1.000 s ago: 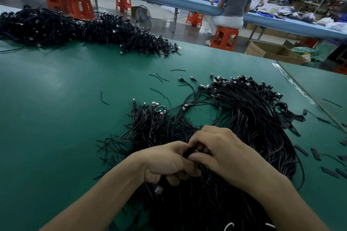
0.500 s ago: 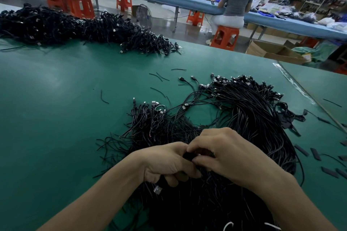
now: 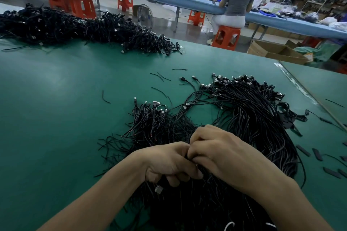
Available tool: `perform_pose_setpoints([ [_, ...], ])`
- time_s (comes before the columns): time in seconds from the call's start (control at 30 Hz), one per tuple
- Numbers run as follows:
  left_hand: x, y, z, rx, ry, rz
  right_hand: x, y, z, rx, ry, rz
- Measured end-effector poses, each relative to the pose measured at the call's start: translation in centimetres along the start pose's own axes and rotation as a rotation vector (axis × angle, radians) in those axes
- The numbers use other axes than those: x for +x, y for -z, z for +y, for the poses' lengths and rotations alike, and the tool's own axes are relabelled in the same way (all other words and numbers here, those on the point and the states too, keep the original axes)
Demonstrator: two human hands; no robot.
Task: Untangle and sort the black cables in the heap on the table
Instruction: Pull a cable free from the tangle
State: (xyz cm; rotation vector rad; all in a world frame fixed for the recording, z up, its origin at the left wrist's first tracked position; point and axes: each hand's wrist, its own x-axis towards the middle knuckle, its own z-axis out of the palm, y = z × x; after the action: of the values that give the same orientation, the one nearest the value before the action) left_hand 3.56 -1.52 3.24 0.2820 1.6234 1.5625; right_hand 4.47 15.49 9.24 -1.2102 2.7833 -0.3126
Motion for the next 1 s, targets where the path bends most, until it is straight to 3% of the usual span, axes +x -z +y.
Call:
perform_pose_setpoints([
  [0.53, 0.4, 0.3, -0.6, -0.051, 0.026, -0.017, 0.1, -0.4, -0.1, -0.025, 0.066, 0.044],
  [0.7, 0.4, 0.4, -0.7, -0.290, -0.032, -0.100, 0.0, -0.2, 0.0, -0.058, 0.089, 0.066],
  [0.9, 0.7, 0.6, -0.5, -0.768, -0.133, -0.175, 0.0, -0.7, 0.5, -0.136, 0.115, 0.320],
  [1.0, 0.9, -0.2, 0.2, -0.851, -0.227, -0.071, 0.1, -1.4, 1.0, -0.062, 0.089, 0.507],
])
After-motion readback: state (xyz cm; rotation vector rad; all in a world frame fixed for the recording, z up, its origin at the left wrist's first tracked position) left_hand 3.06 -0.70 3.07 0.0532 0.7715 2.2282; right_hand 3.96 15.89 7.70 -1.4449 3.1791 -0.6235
